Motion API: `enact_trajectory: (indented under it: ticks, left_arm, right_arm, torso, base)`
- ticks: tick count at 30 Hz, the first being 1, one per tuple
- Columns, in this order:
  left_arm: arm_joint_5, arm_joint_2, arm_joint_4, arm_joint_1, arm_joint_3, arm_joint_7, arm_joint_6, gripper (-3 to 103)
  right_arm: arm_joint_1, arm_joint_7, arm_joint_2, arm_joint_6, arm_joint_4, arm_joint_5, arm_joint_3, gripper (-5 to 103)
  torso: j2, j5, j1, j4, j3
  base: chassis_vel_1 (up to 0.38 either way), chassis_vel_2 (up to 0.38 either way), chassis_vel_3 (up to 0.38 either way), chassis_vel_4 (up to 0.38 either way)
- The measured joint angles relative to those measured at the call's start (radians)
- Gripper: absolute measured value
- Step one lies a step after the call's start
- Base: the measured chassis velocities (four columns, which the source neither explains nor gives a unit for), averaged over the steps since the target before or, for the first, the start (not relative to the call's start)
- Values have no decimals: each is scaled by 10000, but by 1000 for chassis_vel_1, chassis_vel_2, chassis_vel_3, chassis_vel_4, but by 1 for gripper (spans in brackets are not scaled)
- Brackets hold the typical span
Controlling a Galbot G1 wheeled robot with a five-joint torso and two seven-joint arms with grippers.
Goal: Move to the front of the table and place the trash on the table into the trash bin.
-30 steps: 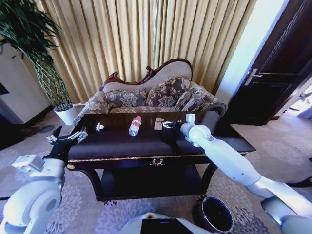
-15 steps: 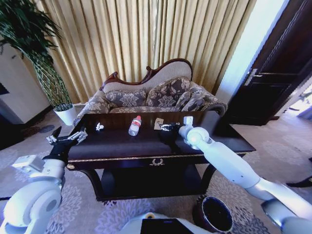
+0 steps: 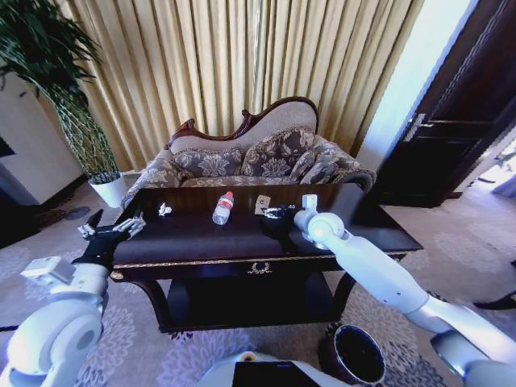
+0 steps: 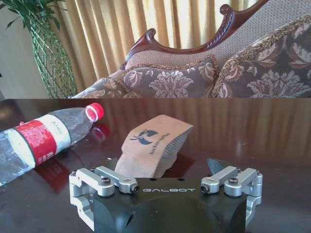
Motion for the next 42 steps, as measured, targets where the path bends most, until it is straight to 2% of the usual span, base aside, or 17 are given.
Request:
enact_trajectory:
  ticks: [23,24,25,27,28,30,31,34,35,39,41,42]
  left_arm:
    - [2,-36,0,27,-122,10,-8,100]
    - [-3,-31,0,44,-152,22,-11,100]
    - [-3,-31,0,44,-152,22,-11,100]
    - [-7,-14,0,35,-170,33,-23,100]
    - [-7,-14,0,35,-170,33,-23,100]
    - [-8,-3,0,6,-150,37,-28,100]
    - [-8,-3,0,6,-150,37,-28,100]
    - [-7,-4,0,-13,-125,41,-32,100]
    - [-7,-4,0,-13,-125,41,-32,100]
    - [-4,-9,0,-6,-122,43,-34,100]
    - [-4,-9,0,-5,-123,43,-35,100]
    - [-3,-8,0,-1,-139,43,-36,100]
  right_arm:
    - [319,-4,236,157,-206,-199,-432,101]
    - [319,-4,218,226,-207,-248,-449,96]
    - [319,-4,218,226,-207,-248,-449,96]
    - [293,1,173,333,-216,-345,-457,86]
    - [293,1,173,333,-216,-345,-457,86]
    - [270,2,105,401,-206,-397,-456,76]
    - [270,2,105,401,-206,-397,-456,76]
    - [250,2,29,466,-182,-412,-420,59]
    - [250,2,29,466,-182,-412,-420,59]
    - [208,2,5,564,-155,-441,-399,37]
    - [204,2,5,572,-155,-444,-398,37]
    - [192,2,6,597,-152,-450,-392,27]
  torso:
    - [0,0,0,0,0]
    - [0,0,0,0,0]
    - [0,0,0,0,0]
    - [0,1,0,0,0]
    - [0,1,0,0,0]
    - [0,1,0,0,0]
    - [0,1,0,0,0]
    - [0,1,0,-1,0]
    - [0,1,0,-1,0]
    - [0,1,0,0,0]
    - [0,1,0,0,0]
    - [0,1,0,0,0]
  base:
    - [0,0,0,0]
    - [0,0,0,0]
    - [0,0,0,0]
    - [0,0,0,0]
    - [0,0,0,0]
    - [0,0,0,0]
    - [0,0,0,0]
    - [0,0,0,0]
    - [0,0,0,0]
    - [0,0,0,0]
    - [0,0,0,0]
    - [0,0,0,0]
